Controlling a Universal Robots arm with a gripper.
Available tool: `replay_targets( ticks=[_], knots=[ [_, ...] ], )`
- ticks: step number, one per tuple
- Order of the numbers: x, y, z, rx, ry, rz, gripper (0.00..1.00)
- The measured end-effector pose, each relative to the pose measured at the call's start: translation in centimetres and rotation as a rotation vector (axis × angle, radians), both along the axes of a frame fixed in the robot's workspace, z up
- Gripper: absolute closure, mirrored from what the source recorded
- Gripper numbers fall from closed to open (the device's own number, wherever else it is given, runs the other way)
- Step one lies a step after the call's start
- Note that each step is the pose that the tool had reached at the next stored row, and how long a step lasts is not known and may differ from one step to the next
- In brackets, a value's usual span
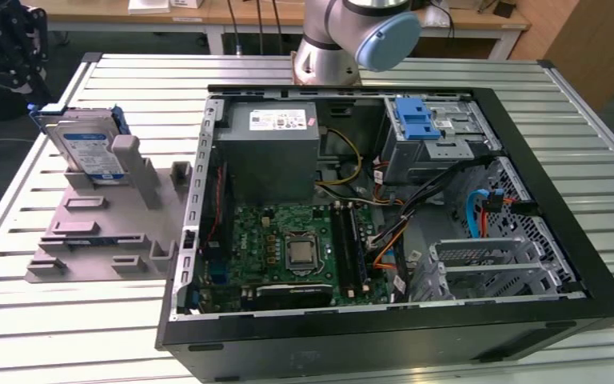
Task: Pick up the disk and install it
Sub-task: 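Pick up the disk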
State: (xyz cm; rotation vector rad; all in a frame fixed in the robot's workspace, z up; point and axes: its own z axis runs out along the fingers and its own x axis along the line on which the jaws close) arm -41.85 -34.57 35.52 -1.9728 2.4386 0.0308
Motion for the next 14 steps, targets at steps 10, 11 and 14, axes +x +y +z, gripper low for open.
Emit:
replay_targets(
  ticks=[10,11,14],
  knots=[
    [-0.04,0.09,-0.42,0.0000,0.0000,0.058,0.48],
    [-0.04,0.09,-0.50,0.0000,0.0000,0.077,0.48],
    [-0.14,0.11,-0.67,-0.0001,-0.0003,0.099,0.41]
  ],
)
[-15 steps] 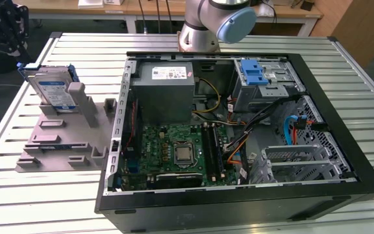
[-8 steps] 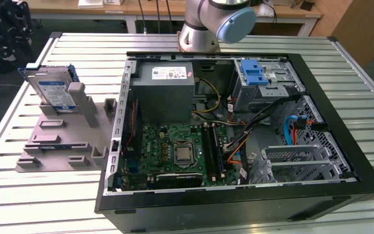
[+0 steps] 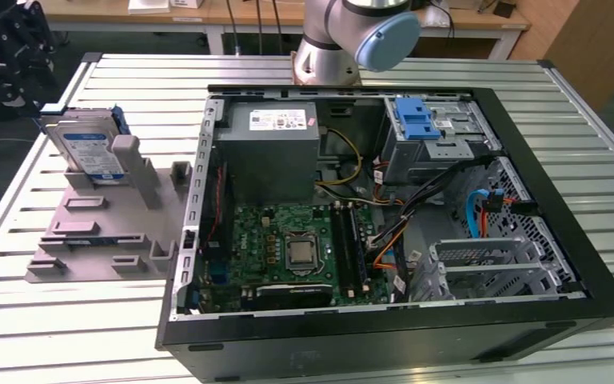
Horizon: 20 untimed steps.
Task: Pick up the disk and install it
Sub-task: 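Pick up the disk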
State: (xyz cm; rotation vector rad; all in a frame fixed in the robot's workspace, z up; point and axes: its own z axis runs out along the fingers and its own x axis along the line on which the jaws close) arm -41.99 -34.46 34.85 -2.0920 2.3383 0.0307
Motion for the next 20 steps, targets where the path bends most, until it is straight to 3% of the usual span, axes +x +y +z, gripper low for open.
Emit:
replay_targets(
  ticks=[10,11,20],
  knots=[
    [-0.26,0.63,-0.42,0.0001,-0.0028,0.007,0.41],
    [-0.33,0.96,-0.71,0.0000,-0.0063,0.018,0.41],
    [-0.51,0.96,-0.83,0.0002,-0.0105,0.018,0.41]
  ],
)
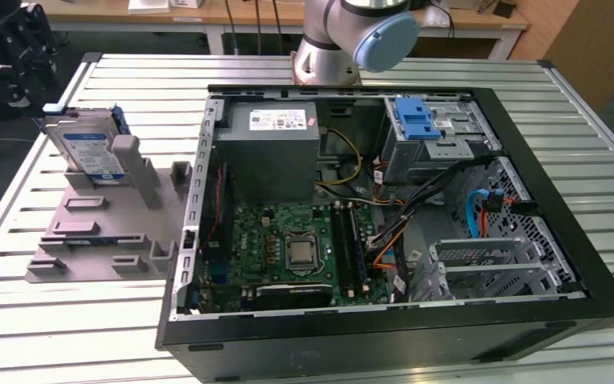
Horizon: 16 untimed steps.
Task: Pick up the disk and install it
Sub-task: 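Pick up the disk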
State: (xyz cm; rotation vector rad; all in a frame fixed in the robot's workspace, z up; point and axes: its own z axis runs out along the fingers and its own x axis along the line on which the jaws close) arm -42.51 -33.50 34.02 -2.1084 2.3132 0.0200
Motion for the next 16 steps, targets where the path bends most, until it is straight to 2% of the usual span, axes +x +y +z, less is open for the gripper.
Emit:
replay_targets(
  ticks=[8,16],
  knots=[
    [-0.24,0.17,-0.41,-0.0001,0.0002,0.000,0.41],
    [-0.27,0.17,-0.46,-0.0002,0.0001,0.000,0.41]
  ],
)
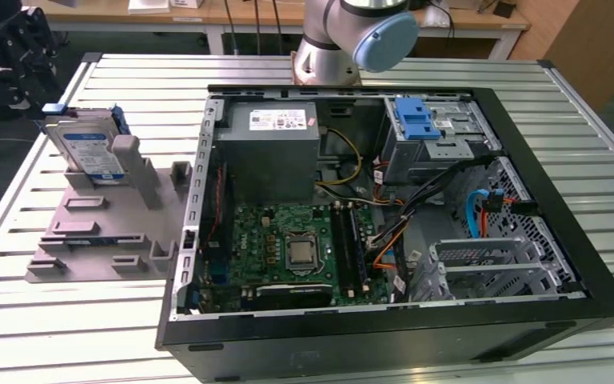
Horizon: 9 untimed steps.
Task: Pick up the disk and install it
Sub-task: 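Pick up the disk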
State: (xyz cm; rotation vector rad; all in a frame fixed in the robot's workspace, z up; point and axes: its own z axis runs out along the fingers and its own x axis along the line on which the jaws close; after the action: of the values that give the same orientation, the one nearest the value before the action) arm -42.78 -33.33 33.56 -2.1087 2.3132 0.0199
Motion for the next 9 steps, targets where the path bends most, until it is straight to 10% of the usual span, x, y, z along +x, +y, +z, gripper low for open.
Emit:
replay_targets(
  ticks=[9],
  knots=[
    [-0.06,0.13,-0.24,-0.0059,-0.0015,0.000,0.41]
  ],
)
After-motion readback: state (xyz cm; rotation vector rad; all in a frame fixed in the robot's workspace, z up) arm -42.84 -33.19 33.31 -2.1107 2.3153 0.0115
